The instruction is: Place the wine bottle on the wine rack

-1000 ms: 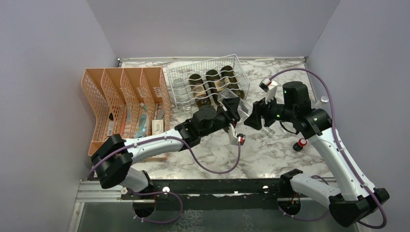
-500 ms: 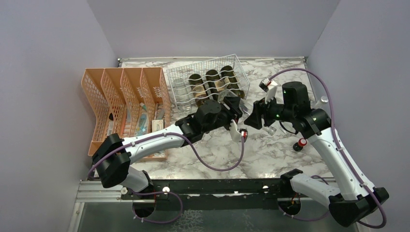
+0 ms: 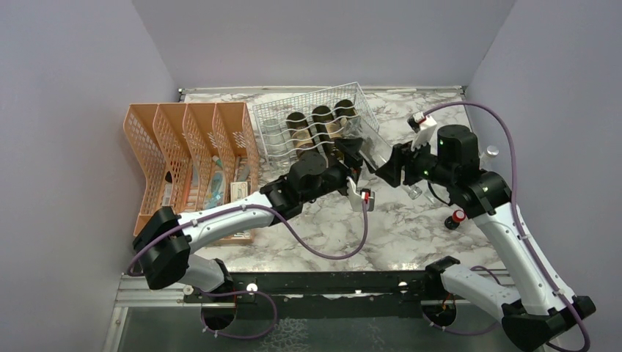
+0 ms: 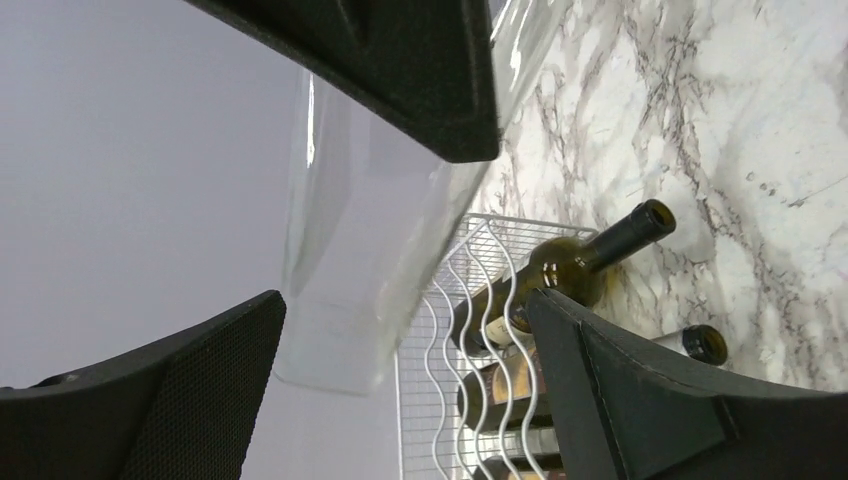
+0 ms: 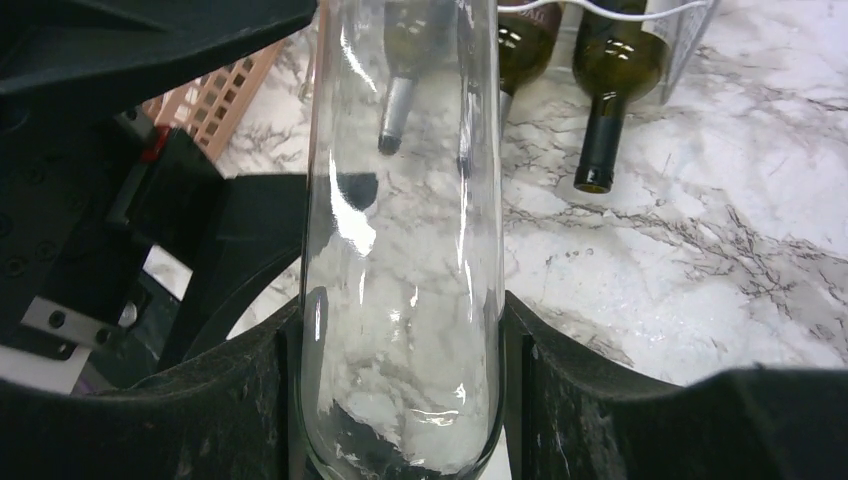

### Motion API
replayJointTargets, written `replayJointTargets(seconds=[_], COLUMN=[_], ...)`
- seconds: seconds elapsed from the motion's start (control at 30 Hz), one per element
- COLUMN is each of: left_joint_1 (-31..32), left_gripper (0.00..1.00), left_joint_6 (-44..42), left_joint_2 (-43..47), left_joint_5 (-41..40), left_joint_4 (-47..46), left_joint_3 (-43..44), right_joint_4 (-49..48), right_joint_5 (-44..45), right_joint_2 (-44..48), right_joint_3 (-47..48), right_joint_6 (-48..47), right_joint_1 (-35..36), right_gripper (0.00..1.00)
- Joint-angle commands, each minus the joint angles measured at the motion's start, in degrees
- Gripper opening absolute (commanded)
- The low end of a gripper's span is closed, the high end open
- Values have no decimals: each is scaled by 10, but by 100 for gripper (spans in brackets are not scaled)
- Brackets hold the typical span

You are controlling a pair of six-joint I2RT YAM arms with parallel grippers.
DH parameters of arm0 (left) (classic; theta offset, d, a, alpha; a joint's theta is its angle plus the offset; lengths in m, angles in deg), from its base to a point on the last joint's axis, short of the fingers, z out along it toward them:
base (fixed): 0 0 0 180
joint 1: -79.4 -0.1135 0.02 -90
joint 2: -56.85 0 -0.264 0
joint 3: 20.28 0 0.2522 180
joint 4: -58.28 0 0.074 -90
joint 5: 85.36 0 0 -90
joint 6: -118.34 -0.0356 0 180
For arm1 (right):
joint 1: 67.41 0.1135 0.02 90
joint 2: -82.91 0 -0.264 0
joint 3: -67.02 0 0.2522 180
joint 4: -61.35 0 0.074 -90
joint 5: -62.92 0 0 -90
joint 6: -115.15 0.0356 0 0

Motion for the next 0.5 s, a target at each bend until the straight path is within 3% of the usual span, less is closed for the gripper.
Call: replayJointTargets(seconds=[0.0,0.23,0.33,0.47], left_joint_1=[-1,-1,-3,-4], left_gripper=[99,99,99,99], left_joint_6=[97,361,488,578], left_joint_2=[36,74,87,127], left_joint_5=[17,-126,-243,-340], left_joint_4=[-25,-63,-50,-37], left_joint_3=[-22,-18,-1,-6], right_joint_4=[-101,-188,-235,-270], right_joint_5=[69,93,84,82], right_joint_2=[9,-25,-50,-105], right_joint_3=[5,-12,-17,-3], right_joint_6=[43,81,89,92], right_joint_1=[-1,0,0,0], right_gripper=[1,1,1,1])
